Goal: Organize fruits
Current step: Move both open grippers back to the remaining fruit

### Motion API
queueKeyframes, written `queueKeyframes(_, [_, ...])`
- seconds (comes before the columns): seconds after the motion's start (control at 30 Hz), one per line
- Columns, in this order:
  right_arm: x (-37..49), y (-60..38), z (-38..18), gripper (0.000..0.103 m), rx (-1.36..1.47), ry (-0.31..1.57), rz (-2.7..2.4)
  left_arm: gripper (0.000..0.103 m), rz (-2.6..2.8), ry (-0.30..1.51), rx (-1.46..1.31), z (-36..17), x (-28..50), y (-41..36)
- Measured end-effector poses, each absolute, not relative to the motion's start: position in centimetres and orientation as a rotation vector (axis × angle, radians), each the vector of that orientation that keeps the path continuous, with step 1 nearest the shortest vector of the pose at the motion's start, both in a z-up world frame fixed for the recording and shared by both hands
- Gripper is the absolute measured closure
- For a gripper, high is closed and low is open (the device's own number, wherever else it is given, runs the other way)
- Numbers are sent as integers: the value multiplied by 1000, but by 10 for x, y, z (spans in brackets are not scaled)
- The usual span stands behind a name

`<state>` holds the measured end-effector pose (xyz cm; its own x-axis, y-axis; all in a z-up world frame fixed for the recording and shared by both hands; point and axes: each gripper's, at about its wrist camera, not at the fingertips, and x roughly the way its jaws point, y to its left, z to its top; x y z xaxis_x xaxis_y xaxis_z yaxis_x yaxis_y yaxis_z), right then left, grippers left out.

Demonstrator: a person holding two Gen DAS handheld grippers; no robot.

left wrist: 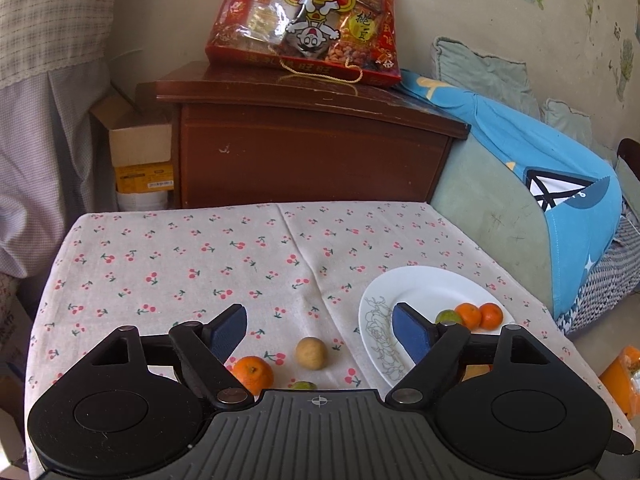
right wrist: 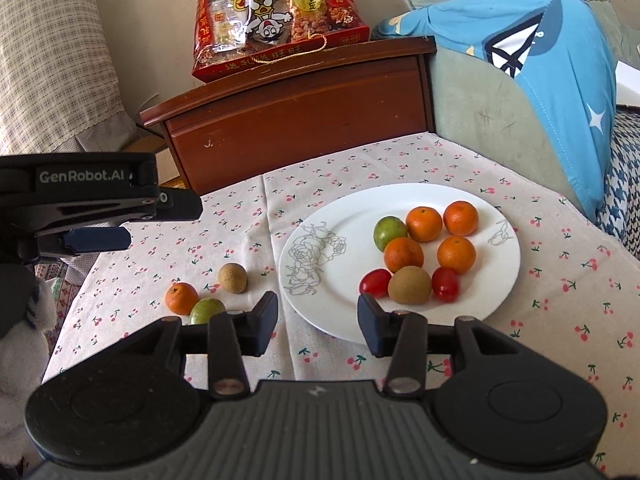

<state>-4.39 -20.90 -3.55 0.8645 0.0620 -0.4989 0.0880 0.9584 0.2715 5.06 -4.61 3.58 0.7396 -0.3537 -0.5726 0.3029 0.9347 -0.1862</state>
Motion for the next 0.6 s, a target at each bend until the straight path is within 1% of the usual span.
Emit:
queueKeyframes(0.3, [-47, -193, -37, 58, 251, 547, 56, 21, -304, 655, -119, 32, 37, -17])
queueKeyframes(0.6, [-41, -177, -42, 58, 228, 564, 123, 22, -255, 710, -124, 12, 37, 5])
